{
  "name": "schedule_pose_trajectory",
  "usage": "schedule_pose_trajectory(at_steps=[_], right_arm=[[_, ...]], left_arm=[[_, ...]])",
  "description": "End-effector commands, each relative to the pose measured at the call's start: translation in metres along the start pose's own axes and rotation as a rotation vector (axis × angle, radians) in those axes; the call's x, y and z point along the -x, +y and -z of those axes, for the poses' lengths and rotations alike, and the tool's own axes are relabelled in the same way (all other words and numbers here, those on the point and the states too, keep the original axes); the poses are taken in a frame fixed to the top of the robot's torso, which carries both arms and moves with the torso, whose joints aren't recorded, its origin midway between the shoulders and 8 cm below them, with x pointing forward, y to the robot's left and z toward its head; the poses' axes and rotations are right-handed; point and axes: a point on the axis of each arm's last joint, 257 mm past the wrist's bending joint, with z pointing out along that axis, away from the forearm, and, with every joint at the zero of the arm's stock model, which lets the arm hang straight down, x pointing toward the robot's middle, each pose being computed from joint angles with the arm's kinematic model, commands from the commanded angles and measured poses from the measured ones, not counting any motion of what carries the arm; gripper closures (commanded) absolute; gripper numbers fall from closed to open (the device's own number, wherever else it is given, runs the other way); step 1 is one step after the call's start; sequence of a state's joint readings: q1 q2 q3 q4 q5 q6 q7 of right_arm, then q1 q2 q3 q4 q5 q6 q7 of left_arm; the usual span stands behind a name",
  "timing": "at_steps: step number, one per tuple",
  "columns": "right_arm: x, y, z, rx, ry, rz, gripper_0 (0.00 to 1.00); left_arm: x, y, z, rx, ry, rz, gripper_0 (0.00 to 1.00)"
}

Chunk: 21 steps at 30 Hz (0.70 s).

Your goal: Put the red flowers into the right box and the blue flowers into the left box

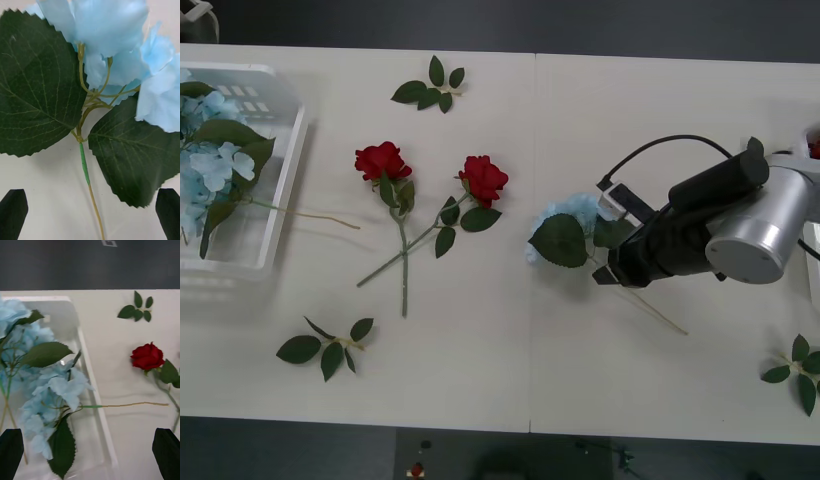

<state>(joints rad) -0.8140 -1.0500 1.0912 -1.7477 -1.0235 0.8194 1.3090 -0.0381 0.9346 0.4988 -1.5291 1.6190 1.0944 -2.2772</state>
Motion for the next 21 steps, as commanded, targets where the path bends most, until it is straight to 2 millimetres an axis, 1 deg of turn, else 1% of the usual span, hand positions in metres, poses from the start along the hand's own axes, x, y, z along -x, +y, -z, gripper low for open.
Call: schedule_pose_trajectory(at_steps=[1, 2, 4, 5, 6, 9, 10, 11, 13, 15, 16, 17, 20, 21], right_arm=[[0.007, -0.001, -0.007, -0.027, -0.006, 0.009, 0.0], [0.006, 0.0, -0.01, -0.029, -0.004, 0.008, 0.0], [0.004, 0.0, -0.014, -0.028, 0.004, -0.004, 0.0], [0.005, 0.0, -0.018, -0.031, 0.005, -0.004, 0.0], [0.005, 0.001, -0.02, -0.031, 0.005, -0.005, 0.0], [0.007, -0.001, -0.028, -0.044, 0.005, -0.003, 0.0], [0.008, -0.001, -0.029, -0.046, 0.004, -0.002, 0.0], [0.009, -0.001, -0.033, -0.05, 0.004, -0.002, 0.0], [0.01, -0.001, -0.037, -0.055, 0.003, -0.006, 0.0], [0.011, 0.0, -0.041, -0.058, 0.003, -0.004, 0.0], [0.012, 0.0, -0.041, -0.057, 0.001, -0.004, 0.0], [0.011, 0.0, -0.043, -0.058, 0.005, -0.008, 0.0], [0.014, 0.001, -0.044, -0.057, 0.0, -0.008, 0.0], [0.013, 0.003, -0.045, -0.056, 0.002, -0.005, 0.18]], left_arm=[[0.026, -0.056, -0.028, -0.105, 0.027, -0.027, 0.0], [0.022, -0.068, -0.036, -0.125, 0.05, -0.009, 0.0], [0.016, -0.085, -0.052, -0.145, 0.09, 0.021, 0.0], [0.013, -0.098, -0.064, -0.15, 0.123, 0.036, 0.0], [0.012, -0.103, -0.068, -0.152, 0.135, 0.042, 0.0], [0.005, -0.124, -0.094, -0.127, 0.174, 0.066, 0.0], [0.003, -0.128, -0.099, -0.117, 0.179, 0.064, 0.0], [-0.001, -0.135, -0.111, -0.092, 0.185, 0.061, 0.0], [-0.006, -0.143, -0.126, -0.055, 0.194, 0.055, 0.0], [-0.017, -0.151, -0.146, -0.007, 0.212, 0.043, 0.0], [-0.021, -0.155, -0.151, 0.004, 0.216, 0.044, 0.0], [-0.028, -0.16, -0.163, 0.036, 0.225, 0.044, 0.0], [-0.038, -0.169, -0.182, 0.103, 0.233, 0.03, 0.0], [-0.04, -0.173, -0.188, 0.125, 0.231, 0.029, 0.0]])
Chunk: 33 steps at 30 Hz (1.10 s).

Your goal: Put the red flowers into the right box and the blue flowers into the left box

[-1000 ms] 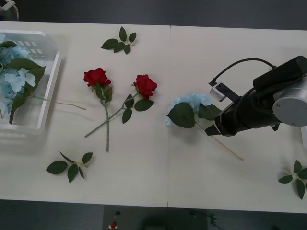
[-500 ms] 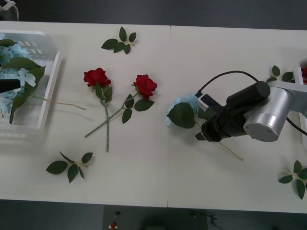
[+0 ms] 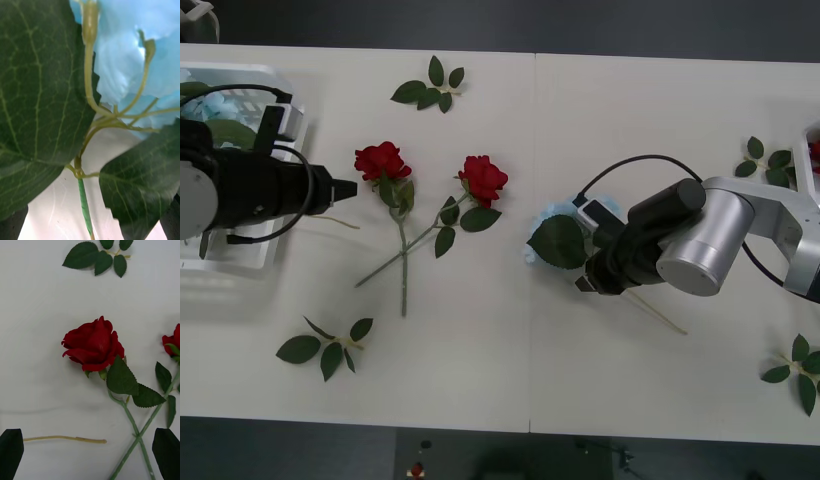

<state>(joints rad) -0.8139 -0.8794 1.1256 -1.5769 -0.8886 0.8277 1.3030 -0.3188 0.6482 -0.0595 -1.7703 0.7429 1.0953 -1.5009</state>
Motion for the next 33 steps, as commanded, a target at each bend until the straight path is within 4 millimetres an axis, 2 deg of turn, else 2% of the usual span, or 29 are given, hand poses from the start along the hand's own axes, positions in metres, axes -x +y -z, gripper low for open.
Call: schedule_pose_trajectory(at_steps=[1, 2, 3, 9, 14, 26, 33], right_arm=[[0.015, -0.001, 0.005, -0.005, -0.028, -0.041, 0.43], [0.015, -0.001, 0.005, -0.005, -0.028, -0.041, 0.81], [0.014, -0.001, 0.004, -0.005, -0.027, -0.043, 1.0], [0.015, 0.0, 0.004, -0.004, -0.03, -0.041, 1.0], [0.016, 0.001, 0.004, -0.002, -0.033, -0.042, 1.0], [0.021, 0.001, 0.006, 0.016, -0.059, -0.076, 1.0], [0.025, -0.02, 0.022, 0.054, -0.122, -0.191, 1.0]], left_arm=[[0.011, -0.029, -0.017, 0.046, -0.026, -0.025, 0.0], [0.01, -0.034, -0.022, 0.061, -0.028, -0.015, 0.0], [0.01, -0.037, -0.026, 0.072, -0.03, -0.004, 0.0], [0.009, -0.049, -0.042, 0.217, -0.069, -0.033, 0.0], [0.003, -0.054, -0.054, 0.265, -0.078, 0.002, 0.0], [0.011, -0.038, -0.083, 0.246, -0.144, 0.008, 0.0], [0.014, -0.022, -0.096, 0.256, -0.165, -0.002, 0.0]])
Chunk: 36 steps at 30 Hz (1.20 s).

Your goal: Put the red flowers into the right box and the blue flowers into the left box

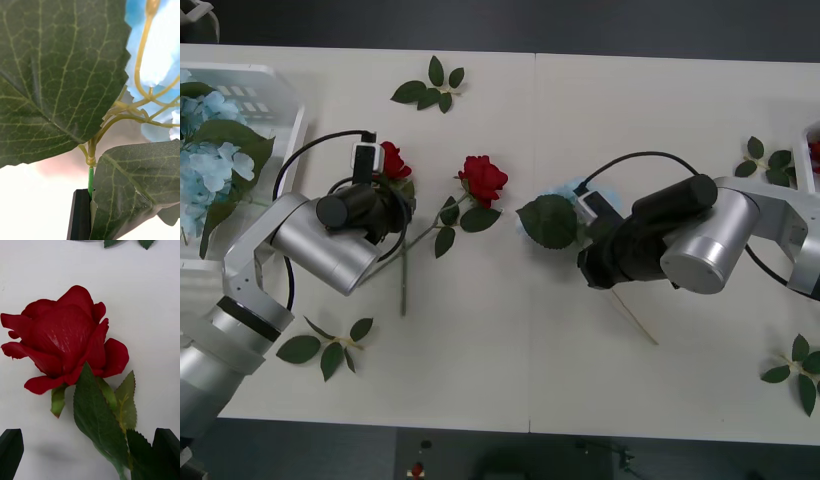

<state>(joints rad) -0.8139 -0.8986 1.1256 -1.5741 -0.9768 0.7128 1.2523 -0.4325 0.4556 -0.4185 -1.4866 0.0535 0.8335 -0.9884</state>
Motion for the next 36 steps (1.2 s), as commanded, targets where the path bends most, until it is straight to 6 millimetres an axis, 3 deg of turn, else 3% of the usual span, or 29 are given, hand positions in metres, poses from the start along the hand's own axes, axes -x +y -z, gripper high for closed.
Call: schedule_pose_trajectory(at_steps=[1, 6, 11, 17, 19, 22, 25, 26, 31, 36], right_arm=[[0.013, -0.032, 0.024, -0.01, -0.056, -0.096, 1.0], [0.031, -0.035, 0.046, 0.034, -0.129, -0.169, 1.0], [0.064, -0.035, 0.079, 0.099, -0.233, -0.264, 1.0], [0.109, -0.013, 0.11, 0.221, -0.371, -0.373, 1.0], [0.125, -0.004, 0.119, 0.262, -0.418, -0.404, 1.0], [0.149, 0.009, 0.135, 0.331, -0.488, -0.46, 1.0], [0.171, 0.023, 0.151, 0.411, -0.544, -0.534, 1.0], [0.177, 0.026, 0.154, 0.426, -0.558, -0.545, 1.0], [0.206, 0.038, 0.173, 0.473, -0.623, -0.53, 1.0], [0.228, 0.051, 0.181, 0.465, -0.699, -0.396, 1.0]], left_arm=[[0.035, 0.01, -0.007, 0.005, -0.074, -0.011, 0.0], [0.032, 0.011, -0.016, 0.003, -0.071, -0.007, 0.0], [0.031, 0.009, -0.019, 0.003, -0.066, -0.004, 0.0], [0.024, 0.008, -0.027, -0.004, -0.065, 0.004, 0.11], [0.021, 0.008, -0.032, -0.012, -0.073, 0.007, 0.23], [0.017, 0.01, -0.039, -0.02, -0.085, 0.005, 0.52], [0.017, 0.01, -0.039, -0.016, -0.09, -0.011, 0.96], [0.017, 0.009, -0.039, -0.017, -0.089, -0.011, 1.0], [0.022, 0.005, -0.037, -0.026, -0.1, -0.015, 1.0], [0.034, -0.006, -0.03, -0.056, -0.125, -0.008, 1.0]])
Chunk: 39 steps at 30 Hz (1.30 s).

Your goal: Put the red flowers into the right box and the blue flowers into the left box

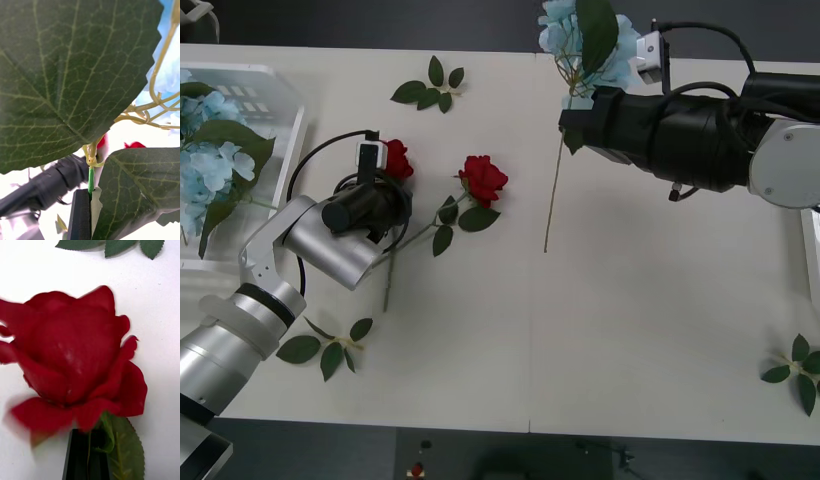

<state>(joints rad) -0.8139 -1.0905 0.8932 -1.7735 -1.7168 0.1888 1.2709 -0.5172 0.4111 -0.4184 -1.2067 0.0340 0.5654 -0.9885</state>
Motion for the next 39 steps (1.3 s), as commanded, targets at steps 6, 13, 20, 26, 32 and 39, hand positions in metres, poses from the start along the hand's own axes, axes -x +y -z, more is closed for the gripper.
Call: schedule_pose_trajectory(at_steps=[6, 13, 20, 26, 32, 39], right_arm=[[0.011, 0.053, -0.016, 0.109, -0.048, 0.297, 1.0], [0.003, 0.051, -0.006, 0.142, 0.08, 0.228, 1.0], [0.009, 0.061, 0.005, 0.251, 0.122, 0.238, 1.0], [0.009, 0.065, 0.009, 0.372, 0.105, 0.293, 1.0], [0.004, 0.068, 0.011, 0.471, 0.079, 0.382, 1.0], [0.0, 0.075, 0.006, 0.522, 0.053, 0.402, 1.0]], left_arm=[[0.047, -0.032, 0.035, -0.093, -0.029, 0.047, 1.0], [0.067, -0.036, 0.071, -0.131, 0.021, 0.086, 1.0], [0.06, -0.019, 0.067, -0.069, 0.012, 0.035, 0.0], [0.052, -0.02, 0.07, -0.081, 0.008, 0.032, 0.0], [0.056, -0.052, 0.098, -0.209, 0.022, 0.087, 0.0], [0.079, -0.046, 0.142, -0.399, 0.104, 0.062, 0.0]])
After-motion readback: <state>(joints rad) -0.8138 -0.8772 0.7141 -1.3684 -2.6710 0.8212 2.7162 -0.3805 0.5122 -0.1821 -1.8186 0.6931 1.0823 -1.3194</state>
